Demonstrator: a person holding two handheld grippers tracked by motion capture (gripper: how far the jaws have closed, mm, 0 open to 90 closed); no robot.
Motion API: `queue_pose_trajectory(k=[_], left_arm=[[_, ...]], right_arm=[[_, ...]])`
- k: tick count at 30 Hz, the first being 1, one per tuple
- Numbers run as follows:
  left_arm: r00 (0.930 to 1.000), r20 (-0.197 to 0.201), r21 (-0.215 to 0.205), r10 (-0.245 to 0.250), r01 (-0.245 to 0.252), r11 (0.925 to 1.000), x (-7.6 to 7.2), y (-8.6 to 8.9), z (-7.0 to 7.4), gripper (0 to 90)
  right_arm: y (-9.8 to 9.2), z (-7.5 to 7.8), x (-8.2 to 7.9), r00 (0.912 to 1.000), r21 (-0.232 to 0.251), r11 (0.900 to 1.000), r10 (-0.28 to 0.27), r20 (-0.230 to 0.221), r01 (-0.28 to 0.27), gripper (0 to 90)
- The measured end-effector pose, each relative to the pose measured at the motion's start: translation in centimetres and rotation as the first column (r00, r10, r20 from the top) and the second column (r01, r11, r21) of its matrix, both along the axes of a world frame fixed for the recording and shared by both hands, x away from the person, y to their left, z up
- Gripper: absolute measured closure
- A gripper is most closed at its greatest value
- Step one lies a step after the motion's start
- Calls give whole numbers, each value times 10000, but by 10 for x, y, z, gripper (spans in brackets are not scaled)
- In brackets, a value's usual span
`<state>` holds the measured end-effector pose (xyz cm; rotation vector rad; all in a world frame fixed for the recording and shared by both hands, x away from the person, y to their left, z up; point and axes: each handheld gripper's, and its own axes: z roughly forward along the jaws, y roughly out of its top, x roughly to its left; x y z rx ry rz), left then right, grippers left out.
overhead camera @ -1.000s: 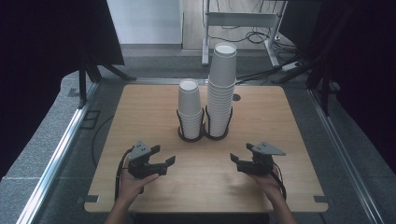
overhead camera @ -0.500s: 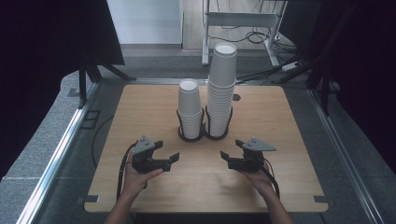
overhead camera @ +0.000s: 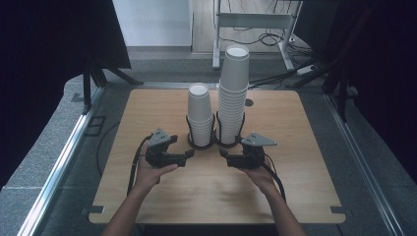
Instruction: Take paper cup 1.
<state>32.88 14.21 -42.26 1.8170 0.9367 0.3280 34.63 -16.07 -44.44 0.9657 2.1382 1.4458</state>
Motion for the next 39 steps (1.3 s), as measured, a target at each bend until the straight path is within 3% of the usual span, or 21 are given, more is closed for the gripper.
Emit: queue_pose_trajectory(k=[7,11,16,27,39], left_arm=[[9999,31,27,-153,153,9999,18,-5,10,149],[9988,420,18,-259,258,9997,26,-10,22,149],[9977,628,-116,-251,258,9996,33,-12,31,149],[9953,959,96,-151,143,9999,50,-22,46,147],[9955,947,186,86,-104,9998,74,-24,53,143]], right_arm=[[14,8,8,9997,-455,9989,102,203,-93,204],[22,11,12,9995,-668,9976,176,246,-159,204],[31,17,16,9987,-817,9962,345,373,-314,203],[45,28,30,9981,-533,9981,328,521,-301,205],[61,23,47,9985,-504,9983,314,451,-291,205]])
